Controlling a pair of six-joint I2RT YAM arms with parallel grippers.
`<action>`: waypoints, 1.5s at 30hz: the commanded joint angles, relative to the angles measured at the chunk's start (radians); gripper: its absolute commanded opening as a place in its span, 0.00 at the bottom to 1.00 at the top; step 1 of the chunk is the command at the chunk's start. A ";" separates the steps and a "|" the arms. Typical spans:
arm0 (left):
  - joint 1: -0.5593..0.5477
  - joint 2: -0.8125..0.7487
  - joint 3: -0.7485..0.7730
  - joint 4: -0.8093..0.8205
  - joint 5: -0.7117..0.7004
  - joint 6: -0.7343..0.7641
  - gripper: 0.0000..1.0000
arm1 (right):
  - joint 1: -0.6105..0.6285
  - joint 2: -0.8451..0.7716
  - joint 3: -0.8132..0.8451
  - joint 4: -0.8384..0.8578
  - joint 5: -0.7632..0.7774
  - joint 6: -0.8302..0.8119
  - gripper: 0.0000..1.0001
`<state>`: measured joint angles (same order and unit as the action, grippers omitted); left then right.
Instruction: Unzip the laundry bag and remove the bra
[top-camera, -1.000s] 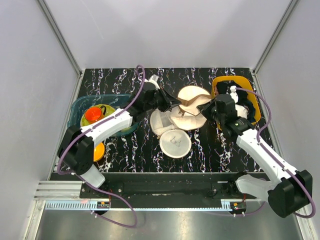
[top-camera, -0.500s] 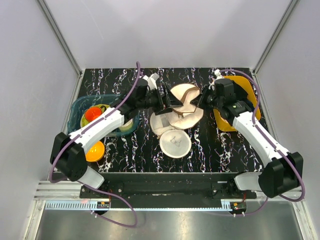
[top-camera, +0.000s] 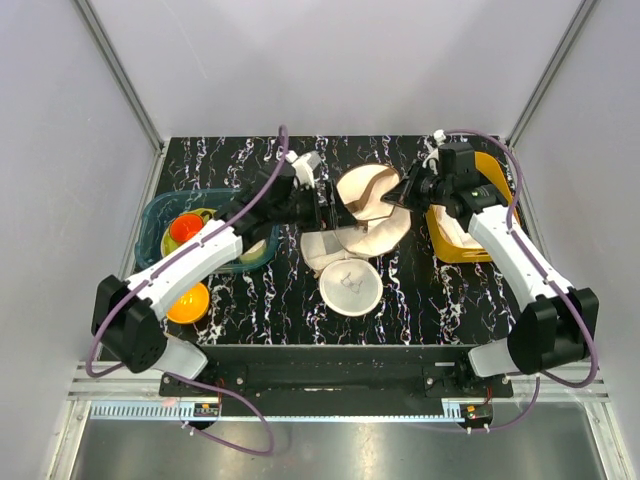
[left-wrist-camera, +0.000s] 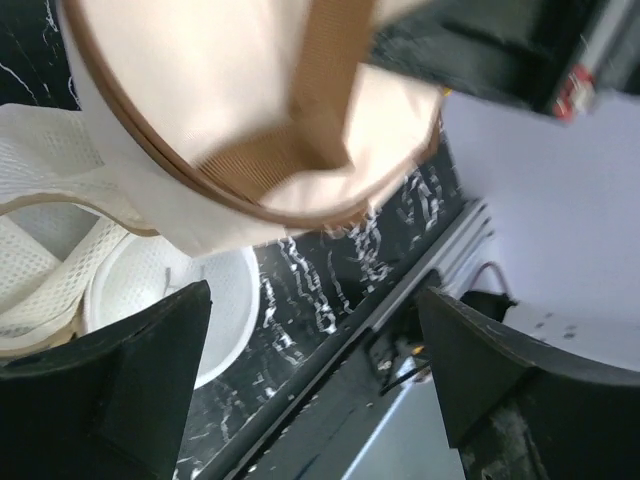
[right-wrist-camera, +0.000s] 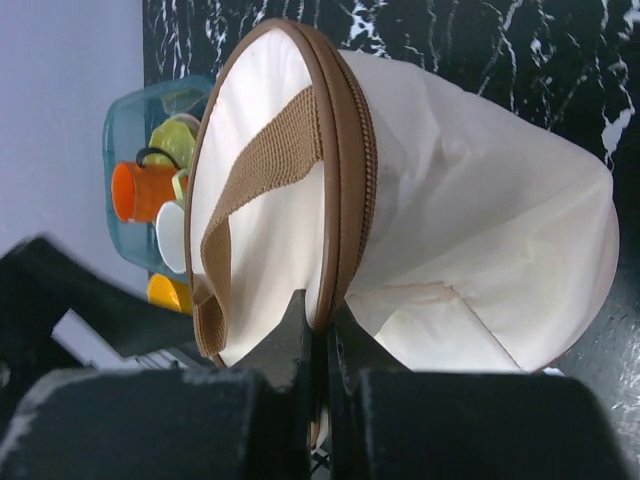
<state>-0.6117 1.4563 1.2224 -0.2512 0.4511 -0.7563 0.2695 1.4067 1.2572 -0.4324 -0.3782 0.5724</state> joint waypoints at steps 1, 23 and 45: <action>-0.098 -0.108 0.111 -0.193 -0.268 0.325 0.86 | -0.044 0.035 0.053 -0.043 -0.105 0.158 0.00; -0.177 0.032 0.092 -0.025 -0.242 0.419 0.64 | -0.058 0.035 0.039 -0.020 -0.185 0.259 0.00; -0.137 0.088 0.088 0.104 -0.207 0.325 0.27 | -0.056 0.029 0.038 0.009 -0.215 0.288 0.00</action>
<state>-0.7483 1.5383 1.3006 -0.2798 0.2230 -0.4057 0.2016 1.4673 1.2606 -0.4625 -0.5140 0.8322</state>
